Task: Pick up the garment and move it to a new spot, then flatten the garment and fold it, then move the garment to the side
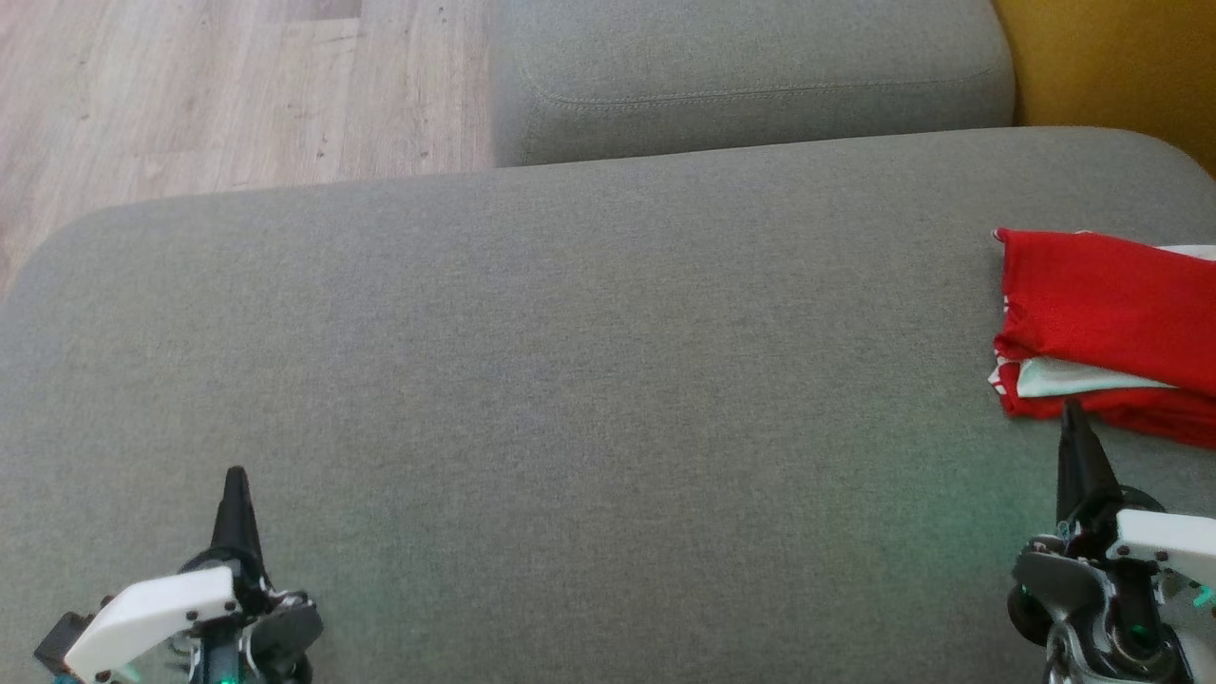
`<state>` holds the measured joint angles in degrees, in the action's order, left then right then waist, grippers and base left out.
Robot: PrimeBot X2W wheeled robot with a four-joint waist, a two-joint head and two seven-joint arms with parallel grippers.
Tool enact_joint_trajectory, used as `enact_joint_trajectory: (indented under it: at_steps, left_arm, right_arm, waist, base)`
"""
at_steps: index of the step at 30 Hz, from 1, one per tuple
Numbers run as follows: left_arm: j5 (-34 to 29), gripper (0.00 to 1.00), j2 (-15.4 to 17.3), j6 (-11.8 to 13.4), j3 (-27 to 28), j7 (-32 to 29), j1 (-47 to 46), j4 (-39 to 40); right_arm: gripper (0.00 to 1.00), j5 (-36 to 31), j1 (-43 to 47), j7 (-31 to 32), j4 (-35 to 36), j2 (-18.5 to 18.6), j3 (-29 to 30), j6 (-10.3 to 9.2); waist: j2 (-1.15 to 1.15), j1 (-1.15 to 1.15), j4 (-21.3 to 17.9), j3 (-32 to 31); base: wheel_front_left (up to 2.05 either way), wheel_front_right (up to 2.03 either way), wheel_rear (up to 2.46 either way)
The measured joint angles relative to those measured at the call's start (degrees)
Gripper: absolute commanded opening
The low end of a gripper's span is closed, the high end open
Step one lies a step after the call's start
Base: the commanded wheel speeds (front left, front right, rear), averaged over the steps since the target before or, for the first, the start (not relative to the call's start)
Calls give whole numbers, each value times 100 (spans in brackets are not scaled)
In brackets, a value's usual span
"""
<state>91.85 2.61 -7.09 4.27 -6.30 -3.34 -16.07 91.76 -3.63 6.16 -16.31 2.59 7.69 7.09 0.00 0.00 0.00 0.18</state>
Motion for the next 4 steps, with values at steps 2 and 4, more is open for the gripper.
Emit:
enact_joint_trajectory:
  at_steps: [2, 4]
  left_arm:
    - [0, 0, 0, 0, 0, 0, 0, 0]
    - [0, 0, 0, 0, 0, 0, 0, 0]
  right_arm:
    - [0, 0, 0, 0, 0, 0, 0, 0]
    - [0, 0, 0, 0, 1, 0, 0, 0]
  waist:
    - [0, 0, 0, 0]
    - [0, 0, 0, 0]
  base:
    - [0, 0, 0]
    - [0, 0, 0]
